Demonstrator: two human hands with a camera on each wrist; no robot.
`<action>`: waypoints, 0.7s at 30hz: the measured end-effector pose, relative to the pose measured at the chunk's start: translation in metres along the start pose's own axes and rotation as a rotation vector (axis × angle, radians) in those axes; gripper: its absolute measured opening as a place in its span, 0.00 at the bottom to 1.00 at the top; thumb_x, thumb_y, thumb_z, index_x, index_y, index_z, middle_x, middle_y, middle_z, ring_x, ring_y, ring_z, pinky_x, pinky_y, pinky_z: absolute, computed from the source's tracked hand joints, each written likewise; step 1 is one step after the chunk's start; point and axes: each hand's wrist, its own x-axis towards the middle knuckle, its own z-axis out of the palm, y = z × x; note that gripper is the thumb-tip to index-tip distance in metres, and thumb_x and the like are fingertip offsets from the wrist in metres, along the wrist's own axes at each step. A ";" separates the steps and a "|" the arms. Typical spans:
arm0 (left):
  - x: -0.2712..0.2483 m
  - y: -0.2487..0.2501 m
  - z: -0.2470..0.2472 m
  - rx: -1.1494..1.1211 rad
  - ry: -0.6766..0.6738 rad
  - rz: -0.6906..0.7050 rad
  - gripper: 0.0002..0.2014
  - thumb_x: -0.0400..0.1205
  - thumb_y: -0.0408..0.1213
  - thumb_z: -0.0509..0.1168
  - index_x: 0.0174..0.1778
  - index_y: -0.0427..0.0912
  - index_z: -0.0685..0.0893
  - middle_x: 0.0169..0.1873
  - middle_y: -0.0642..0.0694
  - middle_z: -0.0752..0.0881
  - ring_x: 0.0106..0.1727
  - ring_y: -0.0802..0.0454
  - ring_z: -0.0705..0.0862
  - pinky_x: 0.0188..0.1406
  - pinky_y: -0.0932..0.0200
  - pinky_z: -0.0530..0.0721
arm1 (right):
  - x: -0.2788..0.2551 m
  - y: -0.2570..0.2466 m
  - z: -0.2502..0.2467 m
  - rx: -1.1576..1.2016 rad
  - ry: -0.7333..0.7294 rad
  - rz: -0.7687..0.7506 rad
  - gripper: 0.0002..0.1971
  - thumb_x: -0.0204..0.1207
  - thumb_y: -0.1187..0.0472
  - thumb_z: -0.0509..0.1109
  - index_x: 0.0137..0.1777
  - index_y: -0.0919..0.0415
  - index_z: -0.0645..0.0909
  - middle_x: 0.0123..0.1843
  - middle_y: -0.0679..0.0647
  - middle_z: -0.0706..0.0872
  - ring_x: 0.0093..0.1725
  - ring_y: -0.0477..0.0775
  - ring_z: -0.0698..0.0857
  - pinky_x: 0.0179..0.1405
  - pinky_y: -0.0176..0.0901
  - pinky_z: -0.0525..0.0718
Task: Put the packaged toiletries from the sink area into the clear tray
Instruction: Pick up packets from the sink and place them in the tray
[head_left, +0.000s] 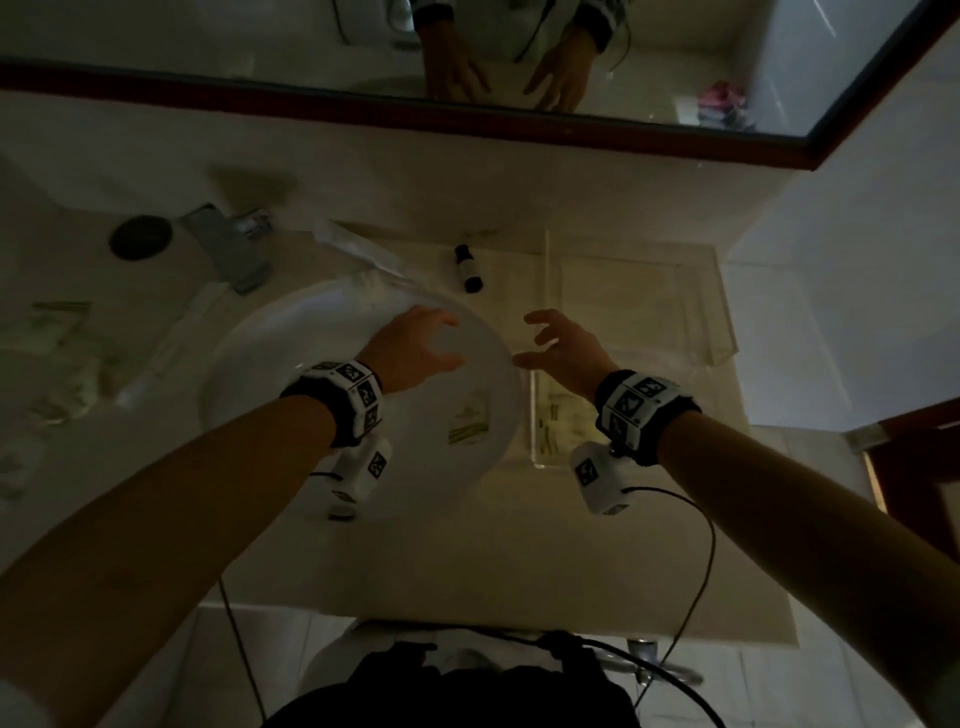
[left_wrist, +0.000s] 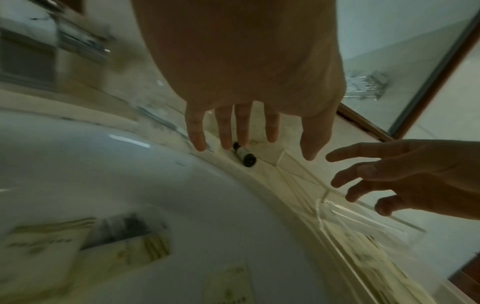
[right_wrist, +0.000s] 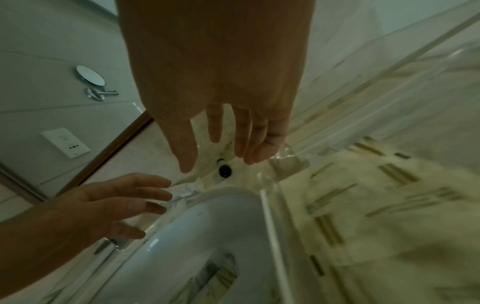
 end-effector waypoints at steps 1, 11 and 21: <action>-0.003 -0.009 -0.006 -0.021 0.015 -0.029 0.28 0.77 0.52 0.70 0.72 0.51 0.73 0.72 0.48 0.71 0.67 0.47 0.77 0.64 0.49 0.80 | 0.002 -0.007 0.006 0.010 -0.009 0.002 0.31 0.71 0.51 0.77 0.73 0.48 0.71 0.63 0.54 0.78 0.58 0.54 0.79 0.55 0.44 0.78; -0.018 -0.089 -0.041 -0.193 0.061 -0.228 0.29 0.76 0.59 0.68 0.73 0.54 0.73 0.74 0.45 0.71 0.70 0.46 0.75 0.63 0.55 0.75 | 0.027 -0.055 0.069 0.130 -0.113 0.119 0.32 0.70 0.53 0.78 0.73 0.50 0.71 0.67 0.54 0.76 0.60 0.55 0.80 0.52 0.45 0.83; -0.006 -0.144 -0.043 -0.283 0.016 -0.393 0.29 0.79 0.54 0.67 0.74 0.49 0.70 0.72 0.39 0.71 0.64 0.45 0.77 0.54 0.59 0.73 | 0.062 -0.071 0.135 0.353 -0.182 0.358 0.29 0.73 0.56 0.77 0.73 0.51 0.71 0.68 0.60 0.79 0.63 0.57 0.79 0.49 0.49 0.82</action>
